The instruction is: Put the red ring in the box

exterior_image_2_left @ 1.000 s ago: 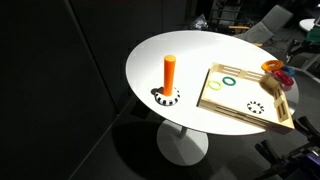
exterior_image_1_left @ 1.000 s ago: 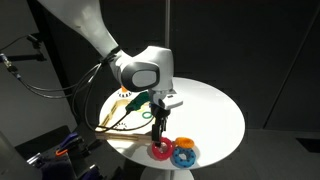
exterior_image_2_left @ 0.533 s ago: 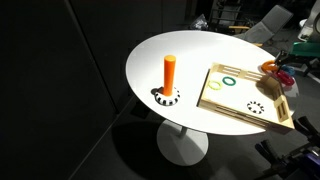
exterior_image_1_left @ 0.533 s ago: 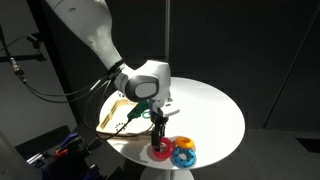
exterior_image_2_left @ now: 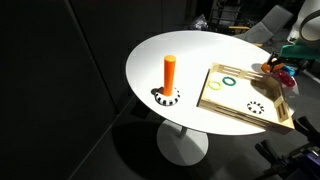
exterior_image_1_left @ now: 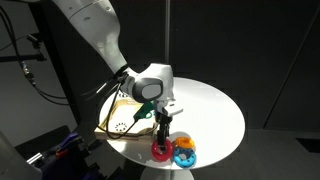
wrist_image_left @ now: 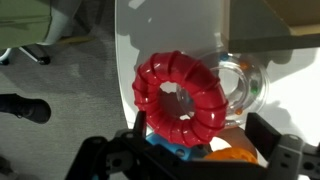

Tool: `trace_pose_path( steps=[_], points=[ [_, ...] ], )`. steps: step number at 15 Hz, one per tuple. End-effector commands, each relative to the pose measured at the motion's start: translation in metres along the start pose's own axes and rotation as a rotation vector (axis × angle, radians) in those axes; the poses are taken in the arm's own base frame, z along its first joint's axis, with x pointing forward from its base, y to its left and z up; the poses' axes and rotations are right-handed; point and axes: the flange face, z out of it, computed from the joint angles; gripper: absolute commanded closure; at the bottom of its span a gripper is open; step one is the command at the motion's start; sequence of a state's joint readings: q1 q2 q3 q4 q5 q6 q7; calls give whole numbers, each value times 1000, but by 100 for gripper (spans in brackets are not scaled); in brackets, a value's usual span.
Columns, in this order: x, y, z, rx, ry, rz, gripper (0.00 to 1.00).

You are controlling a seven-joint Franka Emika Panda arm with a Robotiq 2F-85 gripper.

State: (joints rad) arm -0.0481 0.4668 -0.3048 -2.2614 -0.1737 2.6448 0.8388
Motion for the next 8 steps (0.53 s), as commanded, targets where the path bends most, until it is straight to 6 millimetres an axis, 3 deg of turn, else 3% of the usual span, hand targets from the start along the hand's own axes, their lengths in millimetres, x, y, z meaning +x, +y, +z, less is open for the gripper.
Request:
trace_pose_path(
  steps=[1,5,8],
  points=[
    [7,-6,3,-9,17,28,18],
    [4,-5,11,-30,11,31,49],
    [5,-6,6,-33,15,44,74]
  ],
)
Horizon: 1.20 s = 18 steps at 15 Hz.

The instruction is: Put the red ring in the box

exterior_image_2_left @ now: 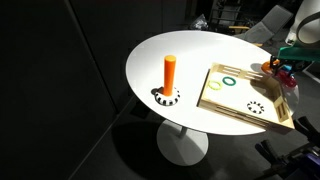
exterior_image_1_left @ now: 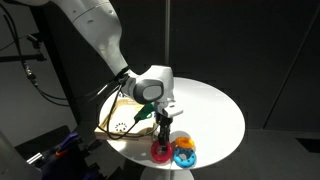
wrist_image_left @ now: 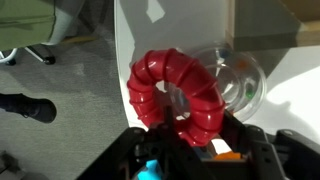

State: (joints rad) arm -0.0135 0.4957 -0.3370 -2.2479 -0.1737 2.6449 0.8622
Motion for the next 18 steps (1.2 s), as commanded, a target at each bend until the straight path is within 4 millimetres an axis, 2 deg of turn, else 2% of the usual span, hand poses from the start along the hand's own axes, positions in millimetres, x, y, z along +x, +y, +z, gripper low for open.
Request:
trace_pose_path(
  steps=[1,3,7,10,14,18],
  points=[
    [6,-3,-6,-10,10,36,83],
    [10,-3,-18,-5,15,55,92],
    [14,-8,-48,17,23,71,91],
    [9,-19,-77,39,37,77,91],
    [-8,-43,-111,66,50,95,91],
    [-43,-72,-135,64,39,95,91]
  ],
)
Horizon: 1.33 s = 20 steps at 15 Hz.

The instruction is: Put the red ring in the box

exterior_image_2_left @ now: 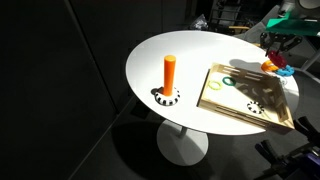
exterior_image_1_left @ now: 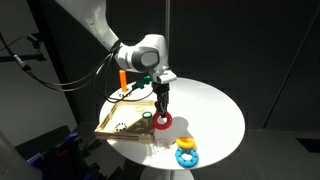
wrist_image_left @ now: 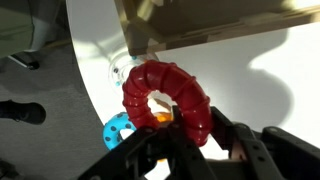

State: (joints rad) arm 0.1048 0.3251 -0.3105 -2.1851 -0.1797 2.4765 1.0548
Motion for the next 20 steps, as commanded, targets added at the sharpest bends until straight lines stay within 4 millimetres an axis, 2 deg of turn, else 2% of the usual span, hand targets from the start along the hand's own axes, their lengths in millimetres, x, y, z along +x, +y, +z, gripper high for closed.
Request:
trace_pose_path(
  steps=[1,6,7,8,10,14,15,20],
  points=[
    [-32,-22,-25,-21,2,-2,91],
    [-81,-44,-29,-67,10,-51,90],
    [-87,-46,-29,-82,13,-63,74],
    [-92,-46,-28,-98,15,-73,45],
    [-97,-46,-27,-123,12,-91,40],
    [-93,-39,-29,-167,-21,-118,7],
    [-91,-37,-31,-175,-39,-133,1],
    [-79,-25,-43,-177,-114,-240,0]
  ],
)
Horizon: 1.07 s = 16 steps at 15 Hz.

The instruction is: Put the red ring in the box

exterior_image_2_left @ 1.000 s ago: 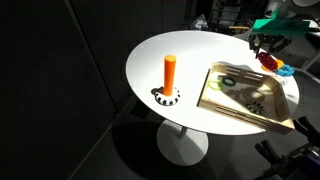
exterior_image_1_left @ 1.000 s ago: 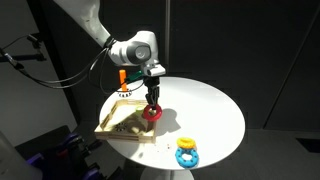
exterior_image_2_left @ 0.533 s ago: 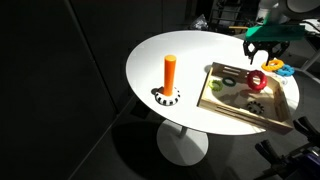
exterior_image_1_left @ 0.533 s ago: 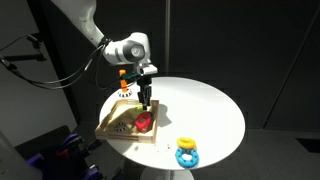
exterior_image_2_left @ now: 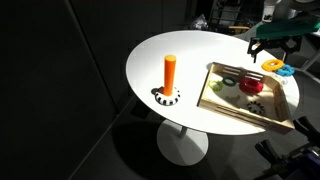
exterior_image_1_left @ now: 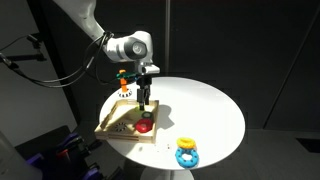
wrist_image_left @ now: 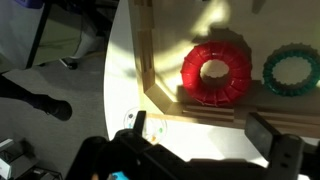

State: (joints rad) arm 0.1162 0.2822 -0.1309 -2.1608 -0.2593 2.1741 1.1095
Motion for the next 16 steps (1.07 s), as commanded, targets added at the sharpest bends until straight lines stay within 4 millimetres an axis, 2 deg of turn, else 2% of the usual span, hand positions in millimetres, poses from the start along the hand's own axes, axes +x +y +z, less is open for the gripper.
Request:
trace_pose_path(
  steps=[1,8,16],
  points=[
    [9,15,-23,34,-49,-101,0],
    [15,49,-71,145,-134,-362,0],
    [10,109,-135,132,-203,-608,0]
  ],
)
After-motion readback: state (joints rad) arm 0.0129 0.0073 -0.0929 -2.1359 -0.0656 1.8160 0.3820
